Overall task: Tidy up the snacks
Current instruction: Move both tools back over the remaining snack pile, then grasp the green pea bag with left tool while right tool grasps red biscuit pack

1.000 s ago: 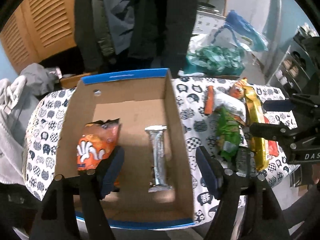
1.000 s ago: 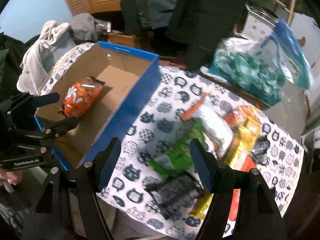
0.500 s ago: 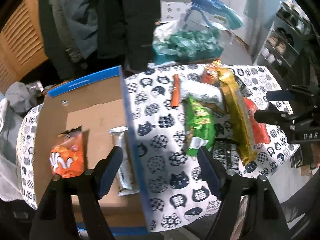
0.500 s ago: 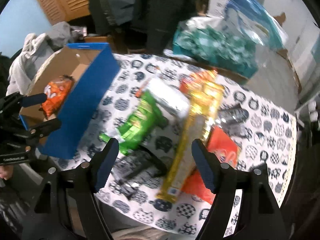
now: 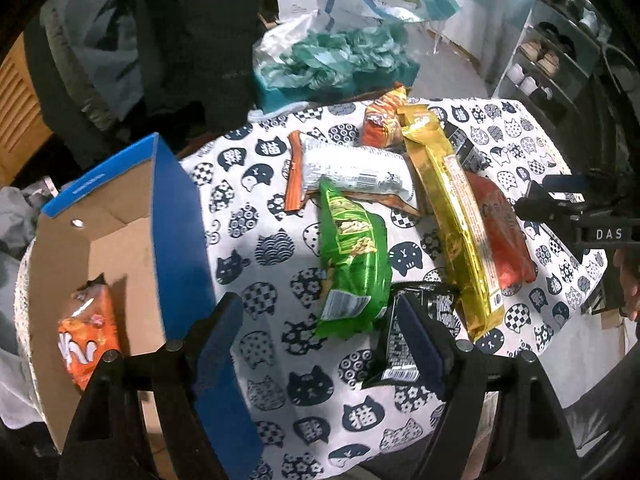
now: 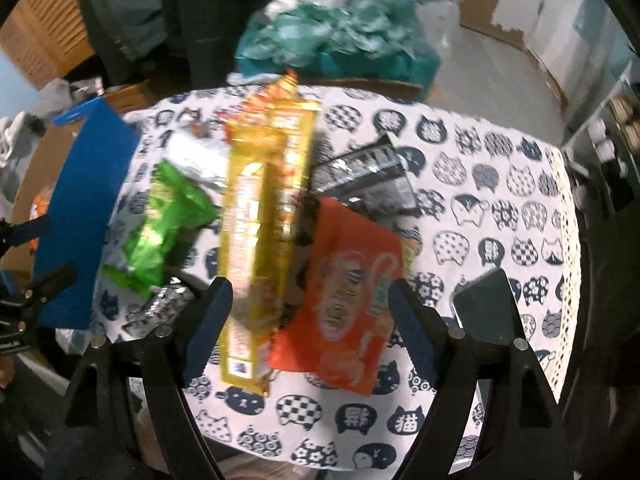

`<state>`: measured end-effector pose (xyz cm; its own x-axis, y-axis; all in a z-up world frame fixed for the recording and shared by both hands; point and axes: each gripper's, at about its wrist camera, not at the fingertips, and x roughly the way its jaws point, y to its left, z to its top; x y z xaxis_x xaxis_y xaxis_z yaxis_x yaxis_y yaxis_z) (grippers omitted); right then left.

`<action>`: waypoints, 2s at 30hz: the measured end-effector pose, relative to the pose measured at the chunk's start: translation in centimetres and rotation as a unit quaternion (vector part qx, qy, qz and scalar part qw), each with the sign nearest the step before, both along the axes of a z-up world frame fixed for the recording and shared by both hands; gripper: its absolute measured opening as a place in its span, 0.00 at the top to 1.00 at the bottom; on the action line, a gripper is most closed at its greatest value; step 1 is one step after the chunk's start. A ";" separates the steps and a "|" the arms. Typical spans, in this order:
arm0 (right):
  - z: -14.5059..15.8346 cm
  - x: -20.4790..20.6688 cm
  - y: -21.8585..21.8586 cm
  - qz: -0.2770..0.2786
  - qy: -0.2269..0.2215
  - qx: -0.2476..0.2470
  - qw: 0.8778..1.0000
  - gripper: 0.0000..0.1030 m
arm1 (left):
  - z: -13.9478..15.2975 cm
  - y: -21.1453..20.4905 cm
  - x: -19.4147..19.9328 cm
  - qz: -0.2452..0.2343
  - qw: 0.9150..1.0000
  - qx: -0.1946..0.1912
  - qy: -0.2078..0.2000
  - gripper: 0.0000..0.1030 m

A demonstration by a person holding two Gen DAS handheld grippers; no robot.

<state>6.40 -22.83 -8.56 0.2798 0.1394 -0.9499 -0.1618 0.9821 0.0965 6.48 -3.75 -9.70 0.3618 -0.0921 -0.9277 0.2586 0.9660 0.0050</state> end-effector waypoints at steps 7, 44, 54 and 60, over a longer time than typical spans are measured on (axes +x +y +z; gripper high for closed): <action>-3.3 0.8 -1.9 -0.030 0.026 -0.012 0.999 0.19 | -2.0 -1.1 1.9 0.009 0.999 -0.025 0.028 0.22; -11.2 1.2 -1.9 -0.011 0.078 -0.045 0.996 0.52 | -8.2 -3.4 4.5 -0.019 0.998 -0.021 0.062 0.47; -9.4 1.0 -2.4 -0.008 0.061 -0.054 0.997 0.59 | -6.1 -3.5 3.2 -0.023 0.999 -0.009 0.034 0.50; -5.7 0.1 -2.5 -0.004 0.035 -0.060 0.998 0.59 | -3.8 -3.2 2.4 -0.021 0.999 -0.021 0.014 0.50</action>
<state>6.51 -25.32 -14.21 0.2126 0.0206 -0.9769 -0.1501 0.9886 -0.0118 8.88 -6.93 -13.48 0.3306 -0.1450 -0.9326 0.2976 0.9537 -0.0428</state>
